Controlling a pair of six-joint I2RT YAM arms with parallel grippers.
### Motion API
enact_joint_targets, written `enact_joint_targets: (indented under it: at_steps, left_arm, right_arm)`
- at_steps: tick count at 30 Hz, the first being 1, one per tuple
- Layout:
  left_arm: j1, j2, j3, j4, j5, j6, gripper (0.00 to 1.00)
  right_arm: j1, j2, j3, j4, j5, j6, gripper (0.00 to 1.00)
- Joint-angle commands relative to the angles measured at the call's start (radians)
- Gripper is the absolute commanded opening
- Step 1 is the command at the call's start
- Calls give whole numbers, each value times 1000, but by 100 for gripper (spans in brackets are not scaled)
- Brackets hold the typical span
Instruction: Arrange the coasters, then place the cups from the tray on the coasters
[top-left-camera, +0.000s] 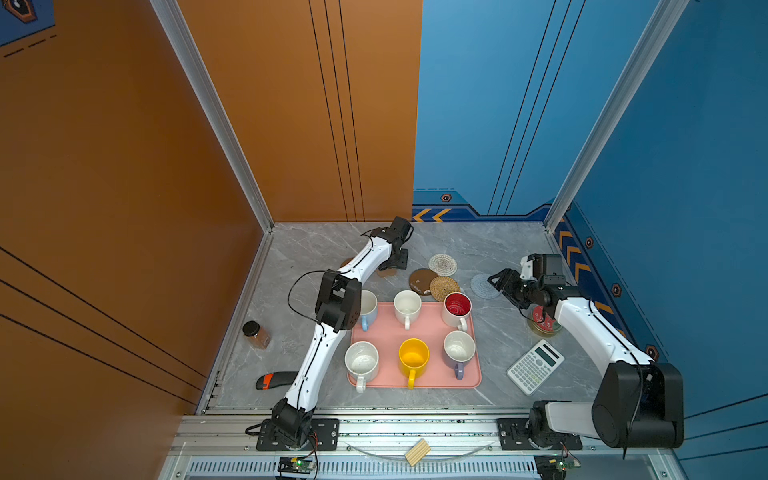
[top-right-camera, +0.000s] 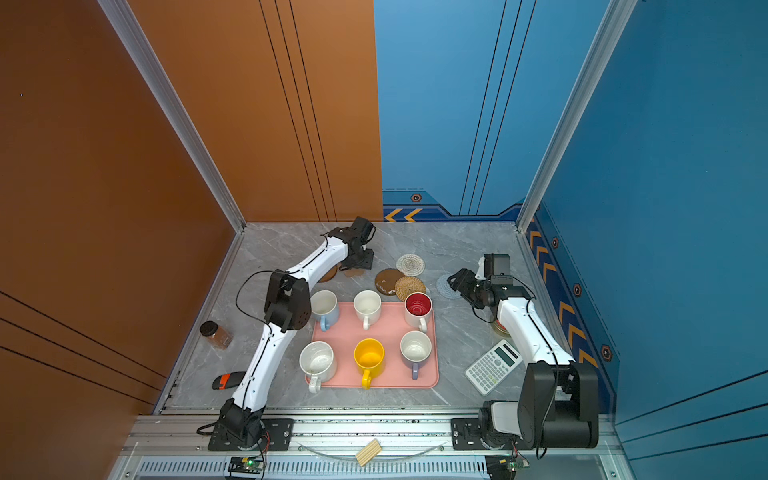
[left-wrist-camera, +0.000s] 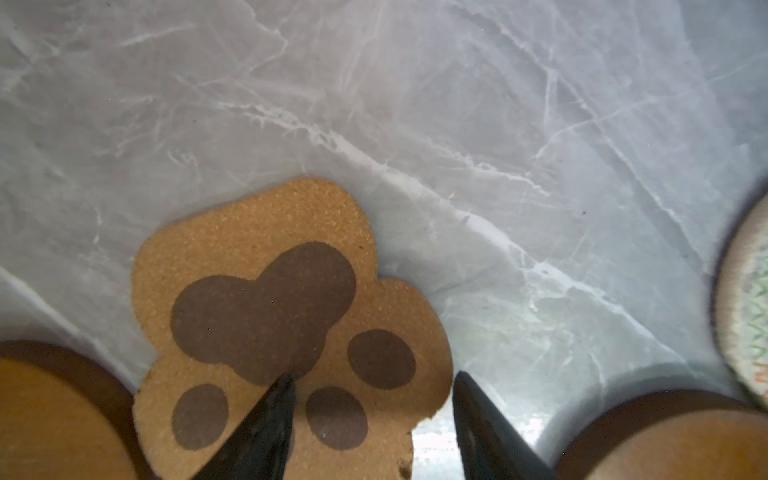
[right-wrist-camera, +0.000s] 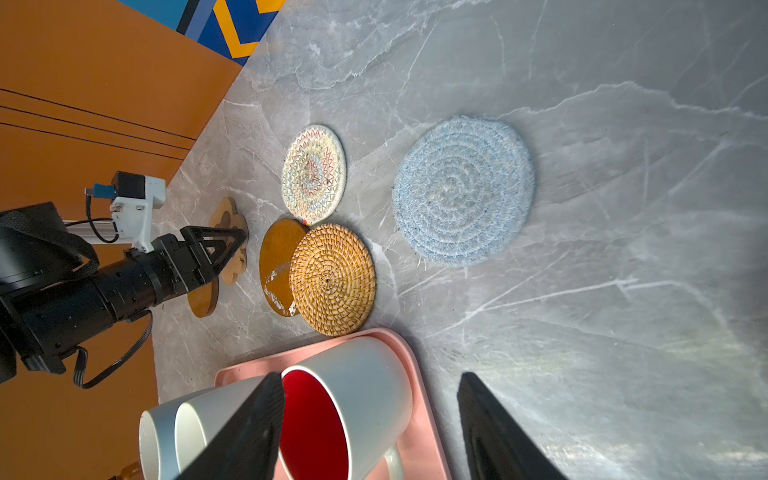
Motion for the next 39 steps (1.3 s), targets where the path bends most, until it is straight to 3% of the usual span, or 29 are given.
enact_joint_targets:
  at_steps: [1,14,22,31,39]
  left_arm:
    - [9,6,-74,-132,34,5,61]
    - [7,-98,-235,-130,66,6,59]
    - [3,-103,-46,-132,58,8,61]
    - [16,49,235,-130,5,-37,61]
    - [19,111,277,-46,-32,-92,60]
  right_arm:
    - [5,-28,-15,8,-8,11,65]
    - [10,-51,-22,9,-8,16,65]
    - [11,-55,-21,8,-4,18,65]
    - [12,-43,2,4,-5,19,65]
    - [10,-52,15,-23,1,8,65]
